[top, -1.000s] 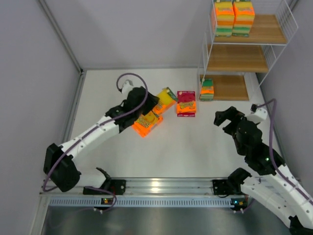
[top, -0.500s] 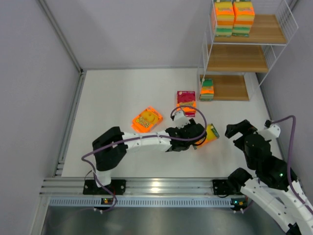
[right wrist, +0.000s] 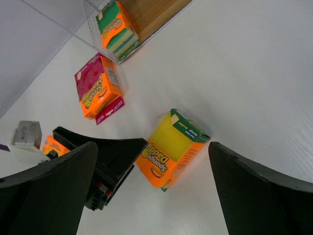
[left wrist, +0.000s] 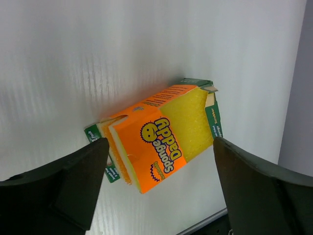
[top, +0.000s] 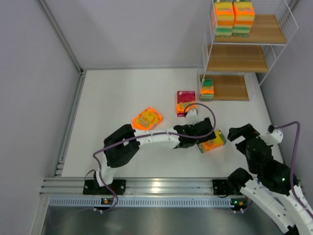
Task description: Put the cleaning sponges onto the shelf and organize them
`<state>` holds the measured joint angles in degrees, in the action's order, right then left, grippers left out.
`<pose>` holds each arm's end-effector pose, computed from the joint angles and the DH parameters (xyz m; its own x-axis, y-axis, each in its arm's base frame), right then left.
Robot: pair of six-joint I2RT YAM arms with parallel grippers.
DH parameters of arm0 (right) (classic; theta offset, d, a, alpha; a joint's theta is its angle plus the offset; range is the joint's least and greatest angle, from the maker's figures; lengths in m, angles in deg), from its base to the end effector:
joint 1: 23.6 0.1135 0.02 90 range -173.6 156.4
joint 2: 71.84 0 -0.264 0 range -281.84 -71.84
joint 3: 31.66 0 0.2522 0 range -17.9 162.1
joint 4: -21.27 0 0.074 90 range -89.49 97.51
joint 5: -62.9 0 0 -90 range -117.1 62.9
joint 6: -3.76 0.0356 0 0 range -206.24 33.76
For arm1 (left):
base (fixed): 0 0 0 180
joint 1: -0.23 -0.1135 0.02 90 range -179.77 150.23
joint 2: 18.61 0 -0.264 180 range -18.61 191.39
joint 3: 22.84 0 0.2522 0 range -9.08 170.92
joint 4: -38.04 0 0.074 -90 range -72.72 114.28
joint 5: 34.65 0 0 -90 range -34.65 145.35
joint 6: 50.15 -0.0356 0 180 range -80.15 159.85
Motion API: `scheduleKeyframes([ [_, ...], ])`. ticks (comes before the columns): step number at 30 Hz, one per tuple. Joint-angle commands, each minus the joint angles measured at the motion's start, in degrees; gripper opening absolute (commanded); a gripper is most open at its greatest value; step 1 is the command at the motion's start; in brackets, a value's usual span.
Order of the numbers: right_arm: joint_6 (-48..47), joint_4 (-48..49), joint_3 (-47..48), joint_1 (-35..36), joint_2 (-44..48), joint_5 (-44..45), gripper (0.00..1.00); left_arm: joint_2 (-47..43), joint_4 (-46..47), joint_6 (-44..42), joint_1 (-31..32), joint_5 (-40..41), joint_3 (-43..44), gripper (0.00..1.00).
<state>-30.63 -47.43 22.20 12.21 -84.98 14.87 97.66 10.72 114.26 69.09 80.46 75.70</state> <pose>0.0486 0.0057 0.2909 -0.1787 0.6277 -0.7577 0.3388 0.7623 0.5515 0.1771 -0.4162 0.1982 -0.7779 -0.4065 -0.4791 -0.0479 0.7987 -0.5998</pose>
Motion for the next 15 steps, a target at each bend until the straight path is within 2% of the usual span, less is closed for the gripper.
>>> scheduleKeyframes([
  [1,0.4,-1.1,0.4,-0.6,-3.5,0.5,1.00,-5.3,2.8,-7.1,-2.7,-3.1,0.8,0.98],
  [5,1.6,-1.0,2.2,-0.6,-8.3,-3.0,0.99,-12.3,2.8,-12.2,-9.0,-10.5,-4.5,0.98],
  [8,4.9,2.7,-0.5,-0.6,-11.7,-8.5,1.00,-20.4,2.8,-16.9,-16.0,-13.8,-11.9,0.98],
  [9,9.1,3.9,-1.9,-0.7,-13.6,-9.8,1.00,-22.6,2.8,-18.7,-19.4,-14.4,-15.2,0.98],
  [13,20.6,13.2,-7.7,-0.5,-20.6,-18.5,1.00,-35.3,2.6,-31.4,-26.2,-14.3,-20.4,0.98],
  [15,24.2,12.5,-5.8,-0.4,-29.1,-17.6,0.99,-38.8,2.4,-34.8,-28.0,-12.1,-22.2,0.98],
])
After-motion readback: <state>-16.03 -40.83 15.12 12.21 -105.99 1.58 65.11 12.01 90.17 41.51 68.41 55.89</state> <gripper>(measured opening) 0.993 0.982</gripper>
